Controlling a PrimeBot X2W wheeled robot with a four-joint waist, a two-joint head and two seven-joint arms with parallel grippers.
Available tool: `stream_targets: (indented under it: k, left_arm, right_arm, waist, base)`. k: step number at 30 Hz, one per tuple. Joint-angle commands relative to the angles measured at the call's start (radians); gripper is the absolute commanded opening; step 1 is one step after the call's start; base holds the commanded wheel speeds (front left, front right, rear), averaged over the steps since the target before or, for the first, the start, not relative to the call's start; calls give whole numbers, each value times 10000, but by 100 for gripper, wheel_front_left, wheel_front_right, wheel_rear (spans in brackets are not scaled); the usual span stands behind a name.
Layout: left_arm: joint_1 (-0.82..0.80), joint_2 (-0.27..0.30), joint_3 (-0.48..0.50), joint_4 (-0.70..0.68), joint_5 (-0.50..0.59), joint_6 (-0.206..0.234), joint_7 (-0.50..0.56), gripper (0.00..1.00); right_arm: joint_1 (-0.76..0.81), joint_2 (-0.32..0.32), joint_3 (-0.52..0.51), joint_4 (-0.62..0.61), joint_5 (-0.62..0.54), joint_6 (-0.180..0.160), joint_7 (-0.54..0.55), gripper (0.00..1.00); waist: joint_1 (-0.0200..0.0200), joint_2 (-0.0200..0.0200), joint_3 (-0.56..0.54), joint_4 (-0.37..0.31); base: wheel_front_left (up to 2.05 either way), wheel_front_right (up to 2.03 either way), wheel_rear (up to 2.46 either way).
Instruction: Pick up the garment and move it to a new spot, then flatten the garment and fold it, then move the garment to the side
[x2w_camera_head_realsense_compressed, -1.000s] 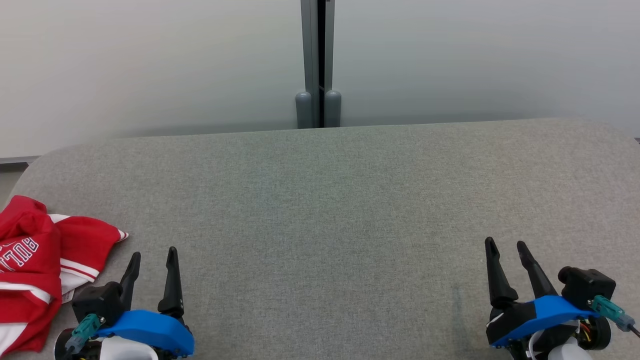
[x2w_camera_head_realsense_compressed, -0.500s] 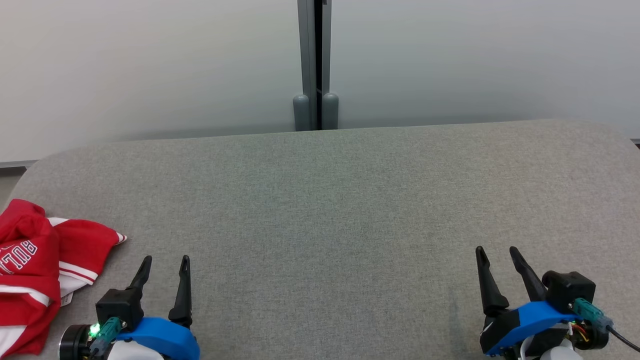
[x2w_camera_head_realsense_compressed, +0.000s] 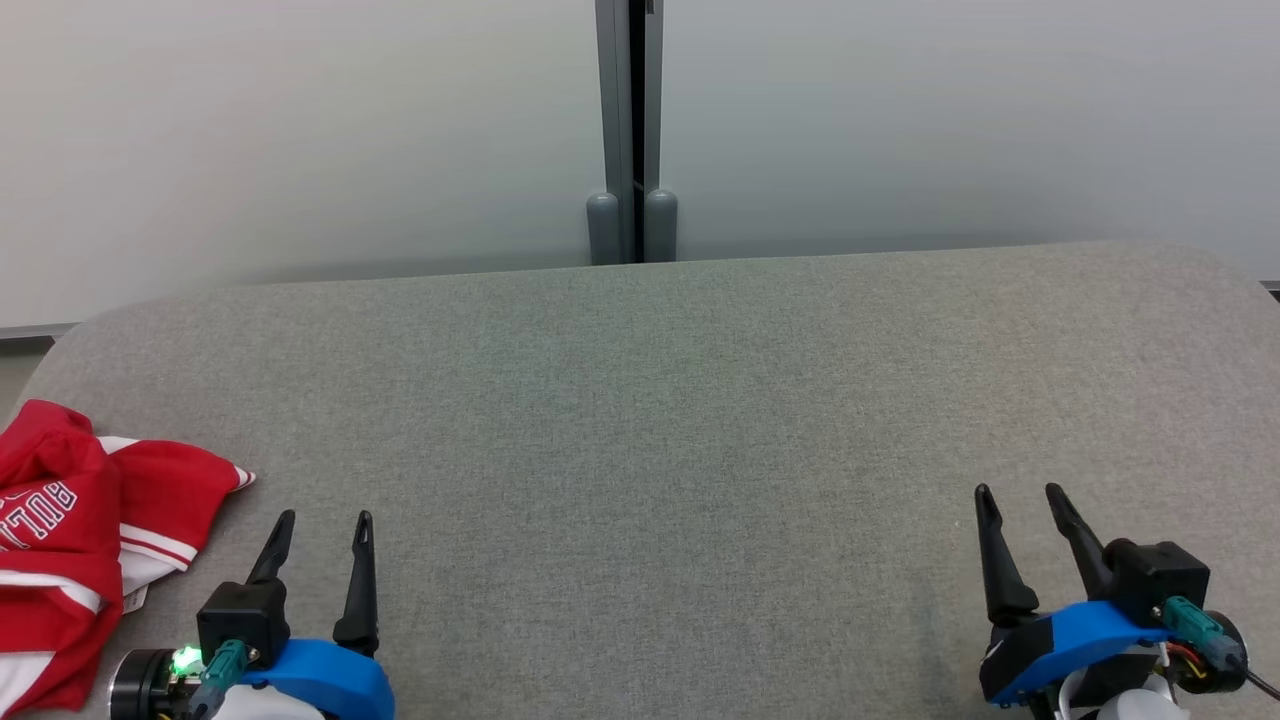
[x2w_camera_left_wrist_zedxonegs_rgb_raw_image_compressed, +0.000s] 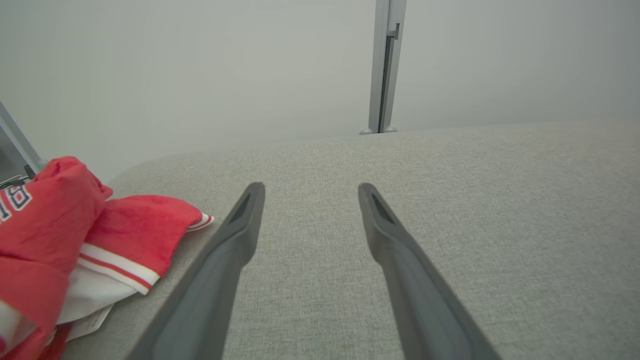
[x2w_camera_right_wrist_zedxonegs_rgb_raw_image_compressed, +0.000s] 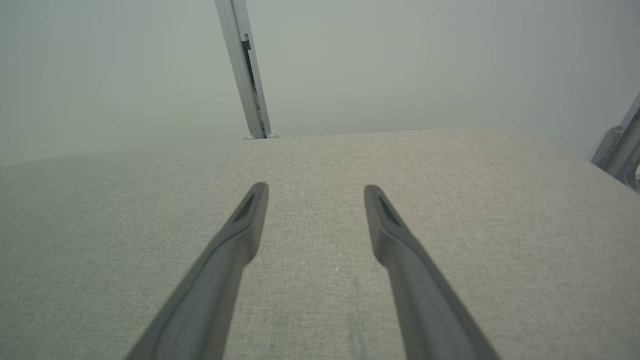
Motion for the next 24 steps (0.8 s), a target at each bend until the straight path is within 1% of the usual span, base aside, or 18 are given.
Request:
stream_targets:
  k: [1, 5, 10, 16, 20, 24]
  left_arm:
    - [-23, -24, 99, -37, 195, 41, -113, 100]
    - [19, -19, 173, -47, 509, 41, -187, 100]
    - [42, -50, 183, -20, 938, 50, -267, 100]
    - [13, -91, 230, -14, 921, -7, -256, 100]
    - [-62, -96, 302, 37, 923, -37, -256, 100]
    - [-196, -114, 357, 48, 924, -39, -256, 100]
  right_arm:
    - [-142, -64, -143, -83, -199, 23, -108, 100]
    - [-94, -63, -412, -146, -542, 24, -187, 100]
    - [-43, -69, -477, -162, -997, 24, -260, 100]
    - [-8, -67, -419, -137, -1006, 24, -247, 100]
    - [-13, -64, -288, -124, -1067, 24, -241, 100]
    - [-57, -64, -196, -79, -1064, 24, -238, 100]
  waist:
    - [0, 0, 4, 9]
    - [0, 0, 22, 7]
    - [0, 0, 63, 8]
    - [0, 0, 92, 112]
    - [0, 0, 156, 422]
    - [0, 0, 257, 1031]
  base:
    - [0, 0, 0]
    - [0, 0, 0]
    - [0, 0, 0]
    - [0, 0, 0]
    - [0, 0, 0]
    - [0, 0, 0]
